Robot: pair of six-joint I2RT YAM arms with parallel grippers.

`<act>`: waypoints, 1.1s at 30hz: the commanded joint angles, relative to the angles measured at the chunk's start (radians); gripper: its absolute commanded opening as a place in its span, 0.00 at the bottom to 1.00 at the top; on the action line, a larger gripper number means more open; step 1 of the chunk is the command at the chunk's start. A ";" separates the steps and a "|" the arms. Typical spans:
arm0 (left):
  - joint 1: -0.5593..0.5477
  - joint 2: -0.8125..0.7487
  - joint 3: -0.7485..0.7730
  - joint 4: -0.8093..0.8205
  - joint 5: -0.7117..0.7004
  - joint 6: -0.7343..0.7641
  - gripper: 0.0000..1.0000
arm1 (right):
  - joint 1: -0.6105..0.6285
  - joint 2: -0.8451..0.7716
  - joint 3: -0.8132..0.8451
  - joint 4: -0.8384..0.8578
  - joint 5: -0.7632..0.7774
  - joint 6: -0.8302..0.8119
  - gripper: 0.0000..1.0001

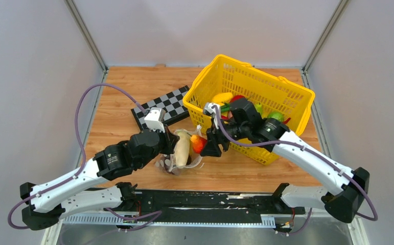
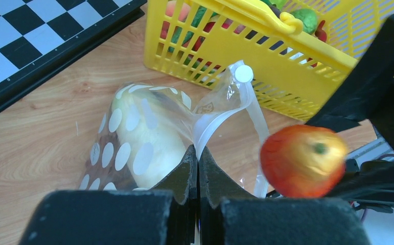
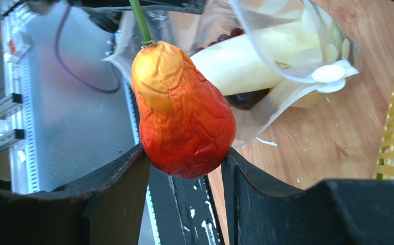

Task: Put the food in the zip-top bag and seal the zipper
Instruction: Place the fake fruit in the zipper food storage bag.

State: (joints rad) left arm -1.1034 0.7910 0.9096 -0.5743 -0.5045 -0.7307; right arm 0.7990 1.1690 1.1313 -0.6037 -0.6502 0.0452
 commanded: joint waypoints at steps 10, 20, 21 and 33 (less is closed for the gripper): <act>0.006 -0.034 0.008 0.087 0.026 -0.013 0.00 | 0.168 0.192 0.199 -0.151 0.394 -0.041 0.44; 0.006 -0.026 0.021 0.066 0.007 -0.027 0.00 | 0.232 0.228 0.281 -0.247 0.558 -0.062 0.46; 0.007 -0.028 0.017 0.071 0.006 -0.028 0.00 | 0.232 0.229 0.282 -0.248 0.573 -0.055 0.46; 0.007 -0.035 0.027 0.073 0.004 -0.029 0.00 | 0.233 0.201 0.276 -0.151 0.599 0.002 0.77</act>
State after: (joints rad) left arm -1.0977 0.7757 0.9058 -0.5640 -0.4873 -0.7422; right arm 1.0298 1.4166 1.3865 -0.8181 -0.0795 0.0185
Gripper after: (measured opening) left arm 0.007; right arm 0.769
